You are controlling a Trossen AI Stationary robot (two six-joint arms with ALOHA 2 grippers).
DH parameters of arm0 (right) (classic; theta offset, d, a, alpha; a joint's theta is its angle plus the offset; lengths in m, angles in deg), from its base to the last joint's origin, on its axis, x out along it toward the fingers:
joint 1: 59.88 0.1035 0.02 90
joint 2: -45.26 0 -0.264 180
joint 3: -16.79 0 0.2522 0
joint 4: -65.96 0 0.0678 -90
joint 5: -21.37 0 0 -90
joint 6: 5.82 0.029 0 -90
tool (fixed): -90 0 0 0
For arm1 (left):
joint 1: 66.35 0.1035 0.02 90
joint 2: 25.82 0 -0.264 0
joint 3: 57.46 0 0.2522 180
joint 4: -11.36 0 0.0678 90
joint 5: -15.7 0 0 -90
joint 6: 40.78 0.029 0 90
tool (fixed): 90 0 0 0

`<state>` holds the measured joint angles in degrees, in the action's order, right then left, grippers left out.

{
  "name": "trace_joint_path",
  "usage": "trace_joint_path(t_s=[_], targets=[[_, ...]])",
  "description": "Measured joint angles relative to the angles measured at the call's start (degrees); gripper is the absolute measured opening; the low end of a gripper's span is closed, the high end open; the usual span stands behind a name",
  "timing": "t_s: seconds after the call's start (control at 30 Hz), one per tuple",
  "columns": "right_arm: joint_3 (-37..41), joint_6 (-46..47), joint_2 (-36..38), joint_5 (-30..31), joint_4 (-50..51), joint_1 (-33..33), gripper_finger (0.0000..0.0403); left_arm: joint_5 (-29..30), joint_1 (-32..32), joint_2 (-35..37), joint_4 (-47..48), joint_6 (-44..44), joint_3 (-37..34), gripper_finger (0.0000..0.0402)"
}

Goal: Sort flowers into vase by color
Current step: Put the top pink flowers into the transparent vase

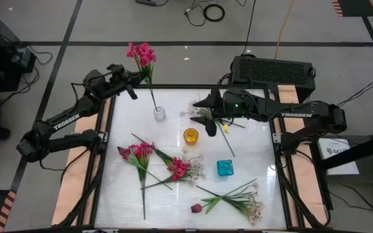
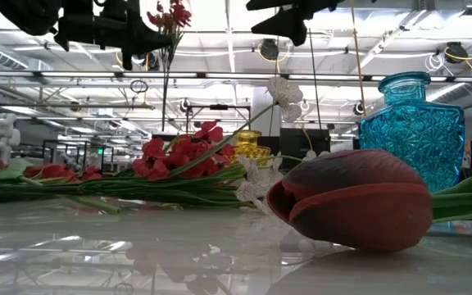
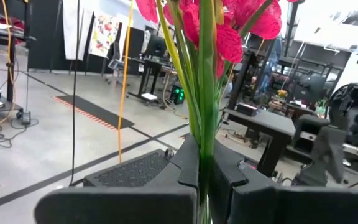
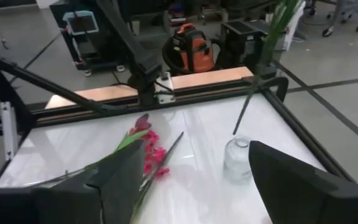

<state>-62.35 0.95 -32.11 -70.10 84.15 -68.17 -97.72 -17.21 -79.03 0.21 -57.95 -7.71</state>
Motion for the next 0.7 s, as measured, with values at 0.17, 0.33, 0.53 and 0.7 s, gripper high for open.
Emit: trace_joint_path(t_s=[0.17, 0.33, 0.53, 0.7], targets=[[2.02, 0.08, 0.91, 0.18, -0.05, 1.0, 0.0279, 1.4, -0.52, -2.24, -0.27, 0.11, 0.0, 0.001], [2.03, 0.02, 0.95, 0.19, -0.21, 1.76, 0.0279, 2.79, -0.52, -3.78, -0.62, 1.05, 0.02, 0.0011], [2.01, -0.34, 0.95, 0.19, -0.22, 1.66, 0.0279, 4.21, -0.52, -5.45, -2.04, 1.08, 0.07, 0.0011], [2.01, -0.36, 0.95, 0.19, -0.29, 1.66, 0.0279, 4.46, -0.55, -7.1, -2.09, 1.09, 0.07, 0.0011]])
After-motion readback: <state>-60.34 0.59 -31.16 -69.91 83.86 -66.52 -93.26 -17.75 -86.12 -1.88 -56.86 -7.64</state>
